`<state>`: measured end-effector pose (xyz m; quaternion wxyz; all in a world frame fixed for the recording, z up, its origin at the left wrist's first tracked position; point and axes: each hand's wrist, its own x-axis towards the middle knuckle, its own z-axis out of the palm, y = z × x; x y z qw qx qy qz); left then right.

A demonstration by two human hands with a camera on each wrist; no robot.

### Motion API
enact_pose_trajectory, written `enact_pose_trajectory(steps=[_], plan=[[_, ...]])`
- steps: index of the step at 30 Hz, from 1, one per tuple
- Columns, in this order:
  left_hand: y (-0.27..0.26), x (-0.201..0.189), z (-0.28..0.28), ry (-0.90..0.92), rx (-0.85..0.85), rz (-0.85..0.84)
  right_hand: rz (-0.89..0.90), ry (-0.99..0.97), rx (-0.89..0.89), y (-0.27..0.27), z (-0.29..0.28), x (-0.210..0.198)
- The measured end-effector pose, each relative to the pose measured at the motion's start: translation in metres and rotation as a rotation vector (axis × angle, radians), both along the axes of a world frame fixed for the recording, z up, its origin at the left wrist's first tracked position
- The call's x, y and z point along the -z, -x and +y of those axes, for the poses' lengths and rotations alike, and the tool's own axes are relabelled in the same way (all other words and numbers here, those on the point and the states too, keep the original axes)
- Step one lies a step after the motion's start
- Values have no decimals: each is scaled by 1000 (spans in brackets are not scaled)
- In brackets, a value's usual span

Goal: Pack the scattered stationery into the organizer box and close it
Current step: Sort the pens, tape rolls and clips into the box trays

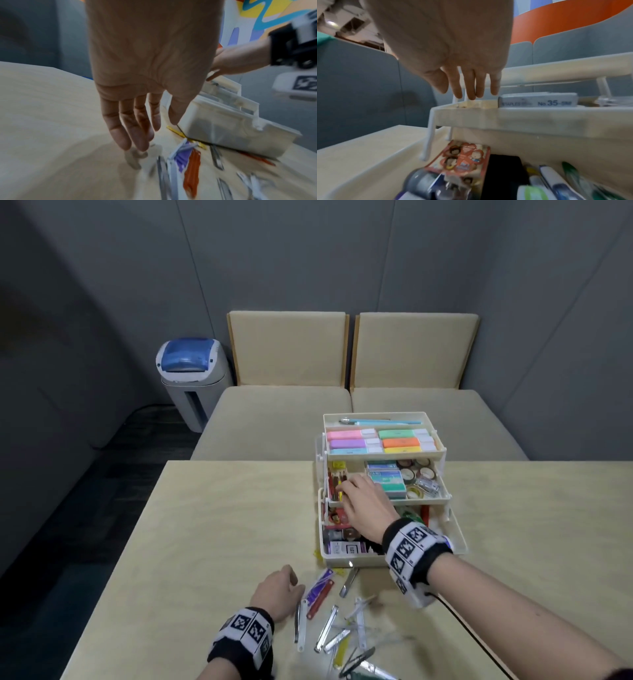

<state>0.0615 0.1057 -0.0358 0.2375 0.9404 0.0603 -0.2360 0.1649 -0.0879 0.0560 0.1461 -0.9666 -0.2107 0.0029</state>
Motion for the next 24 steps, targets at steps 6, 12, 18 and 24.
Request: enact_pose_trajectory(steps=[6,12,18,24], plan=[[11,1,-18,-195,7,145,304,-83,-65,102,-30,46],[15,3,-36,-212,-26,162,383,227,-59,148,-42,101],[29,7,-35,-178,54,109,273,165,77,164,-58,96],[36,9,-31,-174,197,-61,346,212,438,121,-92,93]])
